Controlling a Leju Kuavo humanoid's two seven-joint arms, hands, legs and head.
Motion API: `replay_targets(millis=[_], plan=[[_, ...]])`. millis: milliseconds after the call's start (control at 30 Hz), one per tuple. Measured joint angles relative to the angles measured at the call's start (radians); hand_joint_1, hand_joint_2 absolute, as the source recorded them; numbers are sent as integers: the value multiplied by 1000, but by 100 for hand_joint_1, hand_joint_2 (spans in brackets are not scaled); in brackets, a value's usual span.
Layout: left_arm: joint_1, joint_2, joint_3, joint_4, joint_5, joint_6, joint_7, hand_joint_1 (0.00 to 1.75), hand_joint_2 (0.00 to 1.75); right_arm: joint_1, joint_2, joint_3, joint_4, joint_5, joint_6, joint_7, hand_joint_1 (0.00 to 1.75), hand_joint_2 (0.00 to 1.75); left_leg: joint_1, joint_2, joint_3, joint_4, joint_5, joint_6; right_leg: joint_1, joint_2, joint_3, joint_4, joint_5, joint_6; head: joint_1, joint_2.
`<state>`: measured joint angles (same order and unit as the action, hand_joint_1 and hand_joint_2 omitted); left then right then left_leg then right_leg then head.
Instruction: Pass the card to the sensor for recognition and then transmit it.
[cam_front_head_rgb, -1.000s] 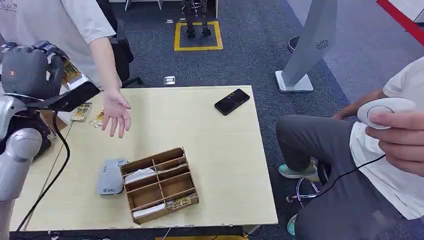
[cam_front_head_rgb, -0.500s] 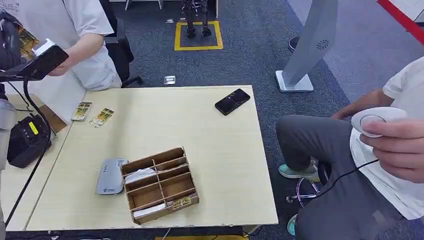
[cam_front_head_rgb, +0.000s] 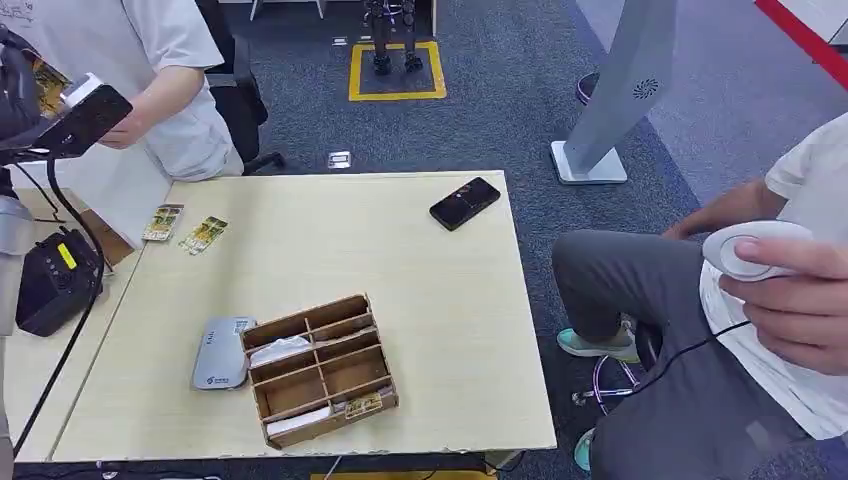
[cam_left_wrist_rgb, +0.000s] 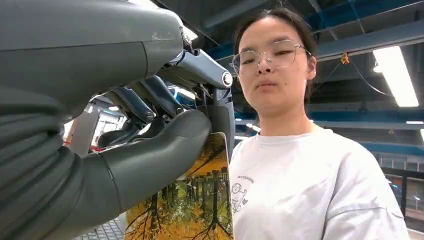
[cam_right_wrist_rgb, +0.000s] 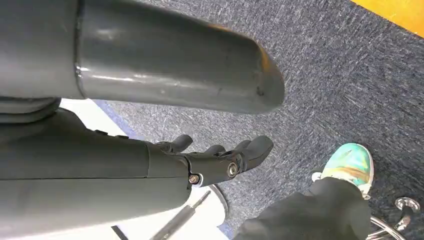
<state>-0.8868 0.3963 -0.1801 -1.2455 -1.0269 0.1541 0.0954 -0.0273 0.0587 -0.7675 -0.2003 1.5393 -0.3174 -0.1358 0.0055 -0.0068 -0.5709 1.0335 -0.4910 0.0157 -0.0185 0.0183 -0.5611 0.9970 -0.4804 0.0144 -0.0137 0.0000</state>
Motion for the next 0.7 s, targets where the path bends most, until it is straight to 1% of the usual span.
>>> replay_targets(millis=[67,100,133,267,467,567,700], plan=[[0,-2,0,5,0,0,0,175,175,0,0,0,0,0,0,0,0,0,0,0,0,0,0,0,0,0,0,0,0,0,0,0],[0,-3,0,8,0,0,0,171,175,0,0,0,0,0,0,0,0,0,0,0,0,0,0,0,0,0,0,0,0,0,0,0],[0,-4,0,10,0,0,0,0,175,0,0,0,0,0,0,0,0,0,0,0,0,0,0,0,0,0,0,0,0,0,0,0],[0,-9,0,18,-2,7,-2,0,175,0,0,0,0,0,0,3,0,0,0,0,0,0,0,0,0,0,0,0,0,0,0,0],[5,-9,0,20,-6,41,-16,0,175,0,0,0,0,0,0,5,0,0,0,0,0,0,0,0,0,0,0,0,0,0,0,0],[23,-7,7,20,4,76,-33,0,175,0,0,0,0,0,0,6,0,0,0,0,0,0,0,0,0,0,0,0,0,0,0,0],[59,0,26,19,20,100,-48,0,175,0,0,0,0,0,0,7,0,0,0,0,0,0,0,0,0,0,0,0,0,0,0,0]])
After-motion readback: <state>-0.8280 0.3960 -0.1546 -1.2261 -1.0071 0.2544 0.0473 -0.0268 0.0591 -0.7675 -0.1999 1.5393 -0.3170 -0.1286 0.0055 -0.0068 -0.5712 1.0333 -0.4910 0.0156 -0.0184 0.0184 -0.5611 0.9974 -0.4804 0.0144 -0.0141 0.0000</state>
